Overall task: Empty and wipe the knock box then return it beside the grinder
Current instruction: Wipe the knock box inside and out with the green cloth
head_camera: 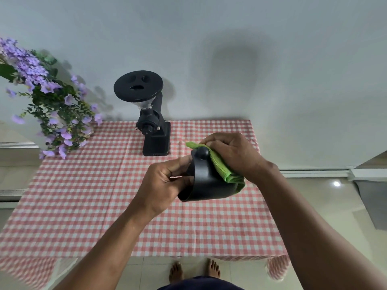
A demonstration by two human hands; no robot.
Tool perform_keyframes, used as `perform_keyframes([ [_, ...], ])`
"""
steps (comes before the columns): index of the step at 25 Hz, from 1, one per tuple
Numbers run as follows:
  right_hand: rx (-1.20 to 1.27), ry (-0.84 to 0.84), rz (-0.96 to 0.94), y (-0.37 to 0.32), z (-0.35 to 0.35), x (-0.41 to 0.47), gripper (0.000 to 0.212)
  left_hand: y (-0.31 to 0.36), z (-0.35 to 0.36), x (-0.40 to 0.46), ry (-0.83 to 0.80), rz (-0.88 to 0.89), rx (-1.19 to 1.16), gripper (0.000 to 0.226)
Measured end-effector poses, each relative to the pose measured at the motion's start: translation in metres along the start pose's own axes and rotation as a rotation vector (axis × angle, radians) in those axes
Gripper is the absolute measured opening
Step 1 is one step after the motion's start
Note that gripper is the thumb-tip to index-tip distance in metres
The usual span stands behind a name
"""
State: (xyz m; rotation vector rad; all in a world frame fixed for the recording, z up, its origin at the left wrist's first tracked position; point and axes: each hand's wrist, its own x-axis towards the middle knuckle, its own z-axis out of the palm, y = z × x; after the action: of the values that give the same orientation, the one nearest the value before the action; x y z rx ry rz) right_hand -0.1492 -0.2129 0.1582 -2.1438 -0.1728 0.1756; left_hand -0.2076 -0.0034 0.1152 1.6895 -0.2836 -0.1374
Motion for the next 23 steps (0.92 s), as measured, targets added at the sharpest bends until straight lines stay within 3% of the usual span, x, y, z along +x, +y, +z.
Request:
perform_keyframes([
  [4,-0.127,0.151,-0.074,-0.009,0.017,-0.021,0.028,0.001,0.006,0.004,0.152,-0.021,0.02,0.052],
  [7,-0.289,0.238,-0.194,-0.005,0.054,-0.058,0.045,-0.001,0.004,0.008,0.246,-0.066,-0.048,0.047],
  [10,-0.372,0.305,-0.36,0.012,0.076,-0.081,0.051,0.0,-0.002,0.007,0.229,-0.084,-0.105,0.045],
  [12,-0.28,0.33,-0.437,0.024,0.065,-0.075,0.051,0.002,-0.004,0.006,0.181,-0.07,-0.123,0.048],
  [15,-0.11,0.274,-0.326,0.027,0.036,-0.051,0.043,0.003,-0.006,0.005,0.101,-0.046,-0.114,0.052],
  [17,0.127,0.186,-0.136,0.022,0.012,-0.034,0.03,0.004,-0.005,0.004,0.039,-0.007,-0.078,0.054],
  [20,0.542,0.029,0.16,0.008,-0.003,-0.029,0.032,0.01,0.003,0.001,0.061,0.008,-0.081,0.052],
  [23,0.491,0.124,0.062,0.002,0.017,-0.05,0.033,0.007,0.002,0.005,0.23,-0.051,-0.124,0.049],
])
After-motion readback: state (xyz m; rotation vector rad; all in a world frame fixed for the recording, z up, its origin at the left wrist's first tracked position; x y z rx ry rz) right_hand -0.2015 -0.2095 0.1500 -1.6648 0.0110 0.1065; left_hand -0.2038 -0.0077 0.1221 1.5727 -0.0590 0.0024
